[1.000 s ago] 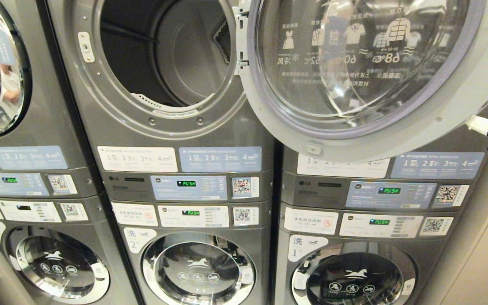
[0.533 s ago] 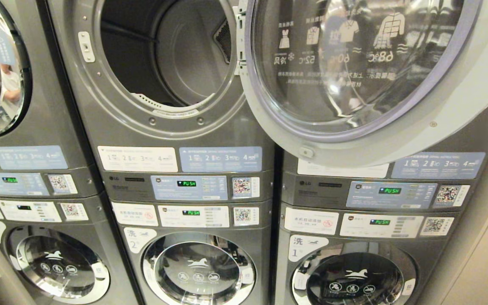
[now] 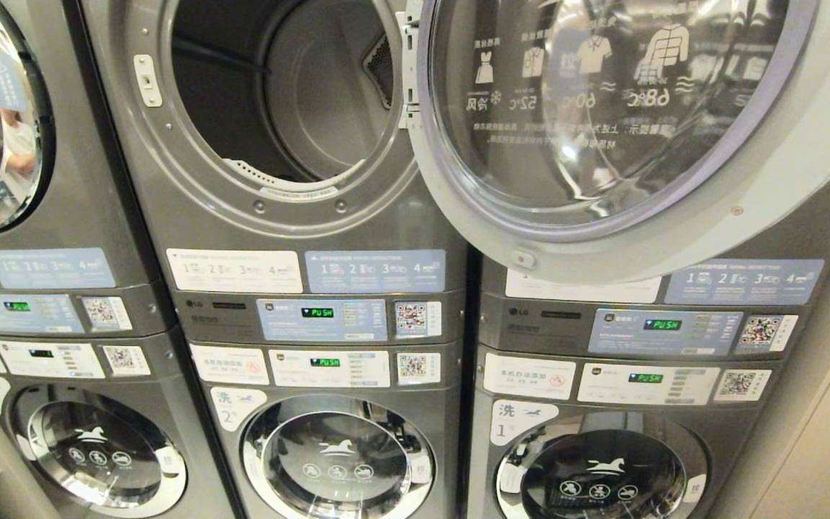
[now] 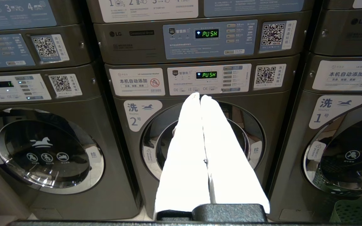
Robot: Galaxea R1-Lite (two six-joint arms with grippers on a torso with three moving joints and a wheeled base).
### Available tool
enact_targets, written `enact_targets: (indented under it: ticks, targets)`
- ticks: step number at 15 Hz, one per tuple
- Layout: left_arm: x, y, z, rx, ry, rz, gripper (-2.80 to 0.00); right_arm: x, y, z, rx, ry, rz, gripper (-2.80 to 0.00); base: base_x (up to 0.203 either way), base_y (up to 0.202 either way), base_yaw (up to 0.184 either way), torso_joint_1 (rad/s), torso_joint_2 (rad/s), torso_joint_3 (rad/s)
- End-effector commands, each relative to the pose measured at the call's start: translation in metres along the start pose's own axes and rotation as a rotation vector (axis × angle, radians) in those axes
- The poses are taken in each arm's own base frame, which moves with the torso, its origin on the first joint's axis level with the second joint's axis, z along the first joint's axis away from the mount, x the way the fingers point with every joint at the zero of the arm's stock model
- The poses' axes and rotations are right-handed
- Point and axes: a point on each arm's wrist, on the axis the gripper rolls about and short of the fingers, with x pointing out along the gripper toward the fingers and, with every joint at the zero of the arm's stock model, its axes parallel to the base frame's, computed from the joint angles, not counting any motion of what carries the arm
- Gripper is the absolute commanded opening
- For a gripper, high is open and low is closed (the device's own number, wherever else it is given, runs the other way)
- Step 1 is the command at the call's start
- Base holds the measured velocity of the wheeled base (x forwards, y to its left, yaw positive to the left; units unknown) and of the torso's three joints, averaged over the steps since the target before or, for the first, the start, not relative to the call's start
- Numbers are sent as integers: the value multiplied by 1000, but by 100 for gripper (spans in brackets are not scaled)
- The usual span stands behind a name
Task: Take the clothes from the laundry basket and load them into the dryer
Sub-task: Close the dryer
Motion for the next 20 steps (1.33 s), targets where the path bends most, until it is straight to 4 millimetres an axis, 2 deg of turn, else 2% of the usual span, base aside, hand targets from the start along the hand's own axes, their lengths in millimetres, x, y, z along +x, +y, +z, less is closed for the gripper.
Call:
enact_targets:
  ticks: [1,6,11,13,14,16,18,20]
  targets:
    - [0,0,0,0,-1,0,-280,20,-11,-7,0,45,-81,-280,0,0,0,0,0,0]
    - [0,0,0,-1,-1,0,-280,68,-27,-5,-65,-7,-99,-280,0,0,0,0,0,0]
    - [0,0,0,-6,-2,0,-280,100,-36,-2,-78,0,-98,-280,0,0,0,0,0,0]
    - [0,0,0,-6,-1,0,-280,104,-27,0,-69,-9,-39,-280,0,0,0,0,0,0]
    - [0,0,0,-6,-1,0,-280,106,-13,-1,-60,-20,39,-280,0,0,0,0,0,0]
    - [0,0,0,-6,-1,0,-280,101,30,-1,-20,-41,268,-280,0,0,0,0,0,0]
    - [0,0,0,-6,-1,0,-280,84,86,-3,47,-19,565,-280,0,0,0,0,0,0]
    - [0,0,0,-6,-1,0,-280,61,129,-7,92,32,768,-280,0,0,0,0,0,0]
